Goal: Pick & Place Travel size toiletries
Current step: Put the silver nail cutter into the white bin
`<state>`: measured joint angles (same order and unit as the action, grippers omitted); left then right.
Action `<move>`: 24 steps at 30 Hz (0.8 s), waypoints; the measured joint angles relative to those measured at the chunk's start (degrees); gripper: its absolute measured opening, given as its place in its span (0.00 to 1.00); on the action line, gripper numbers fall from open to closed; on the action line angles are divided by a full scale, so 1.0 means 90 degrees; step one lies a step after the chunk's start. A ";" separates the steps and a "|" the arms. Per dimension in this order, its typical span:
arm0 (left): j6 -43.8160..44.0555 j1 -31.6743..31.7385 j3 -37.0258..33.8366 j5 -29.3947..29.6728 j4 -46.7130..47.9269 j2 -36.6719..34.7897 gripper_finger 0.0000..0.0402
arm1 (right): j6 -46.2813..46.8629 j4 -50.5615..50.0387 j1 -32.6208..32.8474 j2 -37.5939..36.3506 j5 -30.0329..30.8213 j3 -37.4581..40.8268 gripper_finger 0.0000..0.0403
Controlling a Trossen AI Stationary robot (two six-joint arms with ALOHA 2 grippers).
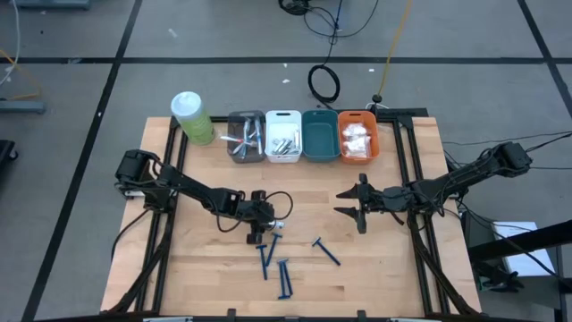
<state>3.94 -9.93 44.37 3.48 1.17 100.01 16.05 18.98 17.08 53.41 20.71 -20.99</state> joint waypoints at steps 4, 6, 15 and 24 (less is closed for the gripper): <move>0.0237 0.0000 -0.0003 -0.0171 0.0002 0.0005 0.24 | 0.0002 0.0000 0.0000 0.0000 0.0000 0.0000 0.46; 0.0270 0.0008 -0.0005 -0.0185 0.0016 0.0007 0.14 | 0.0017 0.0000 0.0001 0.0000 0.0000 0.0000 0.46; 0.0250 0.0023 -0.0047 -0.0062 0.0073 -0.0406 0.10 | 0.0044 0.0000 0.0000 0.0000 0.0000 0.0000 0.46; 0.0583 0.0324 -0.0030 0.0815 -0.1035 -0.1500 0.10 | 0.0045 0.0000 0.0000 0.0000 0.0000 0.0000 0.46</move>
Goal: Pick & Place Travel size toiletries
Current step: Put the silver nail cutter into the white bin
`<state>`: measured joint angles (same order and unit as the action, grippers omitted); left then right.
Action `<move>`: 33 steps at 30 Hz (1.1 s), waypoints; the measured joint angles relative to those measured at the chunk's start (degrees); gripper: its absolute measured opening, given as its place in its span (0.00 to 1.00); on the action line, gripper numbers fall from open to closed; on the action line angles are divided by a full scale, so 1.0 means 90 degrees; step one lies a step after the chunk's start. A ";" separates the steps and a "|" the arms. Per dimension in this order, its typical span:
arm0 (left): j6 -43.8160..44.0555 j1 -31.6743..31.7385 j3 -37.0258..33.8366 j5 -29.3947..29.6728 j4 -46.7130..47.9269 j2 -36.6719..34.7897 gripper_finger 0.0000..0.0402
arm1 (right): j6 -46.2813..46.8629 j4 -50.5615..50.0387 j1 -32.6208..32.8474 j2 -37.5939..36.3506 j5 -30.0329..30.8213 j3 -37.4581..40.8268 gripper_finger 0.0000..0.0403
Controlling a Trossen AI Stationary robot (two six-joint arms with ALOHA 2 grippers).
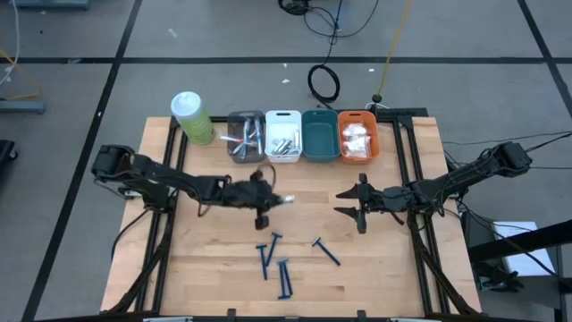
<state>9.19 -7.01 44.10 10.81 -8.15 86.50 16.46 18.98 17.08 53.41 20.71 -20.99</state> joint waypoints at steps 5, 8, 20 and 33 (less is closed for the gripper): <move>-0.0002 0.0496 0.0007 0.0167 -0.0949 -0.0319 0.10 | 0.0001 0.0002 0.0000 0.0000 0.0000 0.0000 0.46; -0.0028 0.0885 0.0150 0.0389 -0.1304 -0.0327 0.10 | -0.0001 0.0002 0.0002 0.0000 0.0000 0.0000 0.46; 0.1096 0.2505 0.1288 0.0976 -0.0326 -0.0243 0.10 | -0.0015 0.0000 0.0001 0.0000 0.0015 0.0000 0.46; 0.2061 0.3313 0.1294 0.0906 -0.0694 0.1119 0.10 | -0.0059 0.0000 -0.0002 0.0000 0.0021 0.0000 0.46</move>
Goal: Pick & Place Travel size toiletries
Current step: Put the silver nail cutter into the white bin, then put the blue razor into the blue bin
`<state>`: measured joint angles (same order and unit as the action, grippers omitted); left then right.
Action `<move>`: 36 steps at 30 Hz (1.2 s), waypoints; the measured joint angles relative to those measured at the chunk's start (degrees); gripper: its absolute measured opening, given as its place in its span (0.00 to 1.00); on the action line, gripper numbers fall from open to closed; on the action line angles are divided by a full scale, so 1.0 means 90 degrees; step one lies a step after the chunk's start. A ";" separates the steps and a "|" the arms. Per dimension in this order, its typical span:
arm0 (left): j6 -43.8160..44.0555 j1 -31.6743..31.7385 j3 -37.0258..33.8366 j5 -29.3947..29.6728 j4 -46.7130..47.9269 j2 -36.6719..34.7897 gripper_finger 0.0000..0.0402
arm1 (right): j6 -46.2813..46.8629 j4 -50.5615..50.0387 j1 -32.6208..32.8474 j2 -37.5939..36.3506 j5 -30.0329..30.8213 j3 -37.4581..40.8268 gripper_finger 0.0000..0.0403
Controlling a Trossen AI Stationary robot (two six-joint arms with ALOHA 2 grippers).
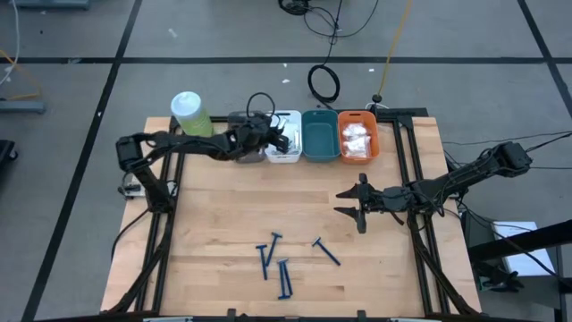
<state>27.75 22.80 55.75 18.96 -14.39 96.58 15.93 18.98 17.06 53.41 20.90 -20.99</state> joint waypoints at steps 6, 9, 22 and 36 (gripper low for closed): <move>0.0147 0.0107 0.0000 0.0002 -0.0182 0.0340 0.21 | -0.0001 0.0001 0.0000 0.0000 -0.0001 0.0000 0.46; 0.0068 0.0100 0.0002 -0.0165 -0.0241 0.0345 0.32 | -0.0011 0.0000 0.0000 0.0000 -0.0001 0.0000 0.46; -0.0932 -0.0129 0.0002 -0.2027 -0.0286 -0.0003 0.64 | 0.0096 -0.0002 0.0005 0.0000 -0.0017 0.0000 0.46; -0.2134 -0.2233 -0.0172 -0.0930 0.0494 -0.1825 0.65 | 0.1090 -0.0541 0.1304 0.2380 -0.0671 -0.1585 0.43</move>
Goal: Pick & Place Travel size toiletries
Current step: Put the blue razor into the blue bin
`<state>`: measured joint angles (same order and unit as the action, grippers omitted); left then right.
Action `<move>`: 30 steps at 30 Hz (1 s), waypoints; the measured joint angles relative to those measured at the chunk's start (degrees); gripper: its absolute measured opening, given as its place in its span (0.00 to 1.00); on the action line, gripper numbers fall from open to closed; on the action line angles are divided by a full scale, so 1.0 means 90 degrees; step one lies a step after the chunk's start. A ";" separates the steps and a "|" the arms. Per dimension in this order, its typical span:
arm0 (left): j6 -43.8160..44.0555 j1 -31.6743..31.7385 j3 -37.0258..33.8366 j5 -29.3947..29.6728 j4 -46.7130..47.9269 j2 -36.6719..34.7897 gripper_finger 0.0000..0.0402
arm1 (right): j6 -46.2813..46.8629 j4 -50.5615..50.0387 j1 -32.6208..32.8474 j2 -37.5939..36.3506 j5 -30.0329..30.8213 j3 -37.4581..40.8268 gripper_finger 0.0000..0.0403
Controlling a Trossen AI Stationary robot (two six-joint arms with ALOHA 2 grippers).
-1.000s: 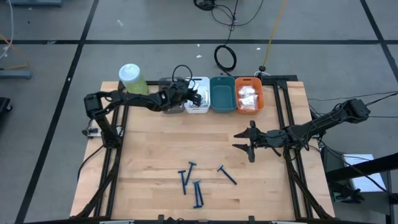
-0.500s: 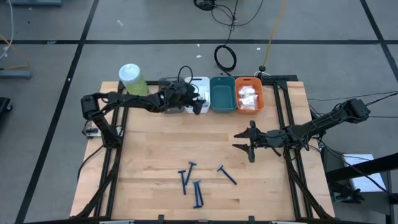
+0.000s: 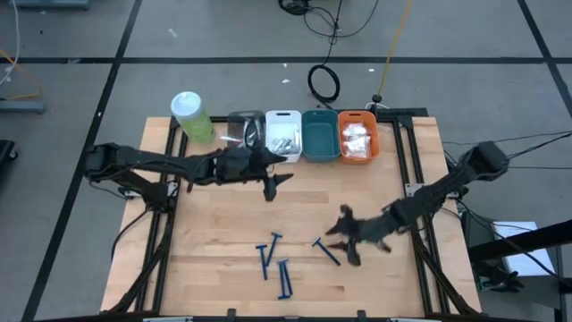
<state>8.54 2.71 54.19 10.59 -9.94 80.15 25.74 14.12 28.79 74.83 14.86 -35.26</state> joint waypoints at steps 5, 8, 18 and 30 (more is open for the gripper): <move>-0.0329 -0.0476 -0.0015 0.0164 -0.0030 -0.0044 0.66 | 0.0803 -0.1192 0.0589 0.1479 0.0157 -0.1115 0.40; -0.0264 -0.0588 -0.0022 0.0168 0.0011 -0.0033 0.66 | 0.1419 -0.2109 0.0708 0.2130 0.0191 -0.1616 0.39; 0.0118 -0.0871 -0.0022 0.0177 0.0454 -0.0030 0.66 | 0.2366 -0.2581 0.0714 0.3290 0.0329 -0.2007 0.39; 0.0517 -0.1134 -0.0022 0.0387 0.0848 -0.0007 0.66 | 0.2380 -0.3655 0.0637 0.3407 0.0384 -0.1984 0.06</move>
<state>13.20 -7.50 54.00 14.08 -2.31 80.08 47.16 -18.78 34.52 105.49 18.32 -53.11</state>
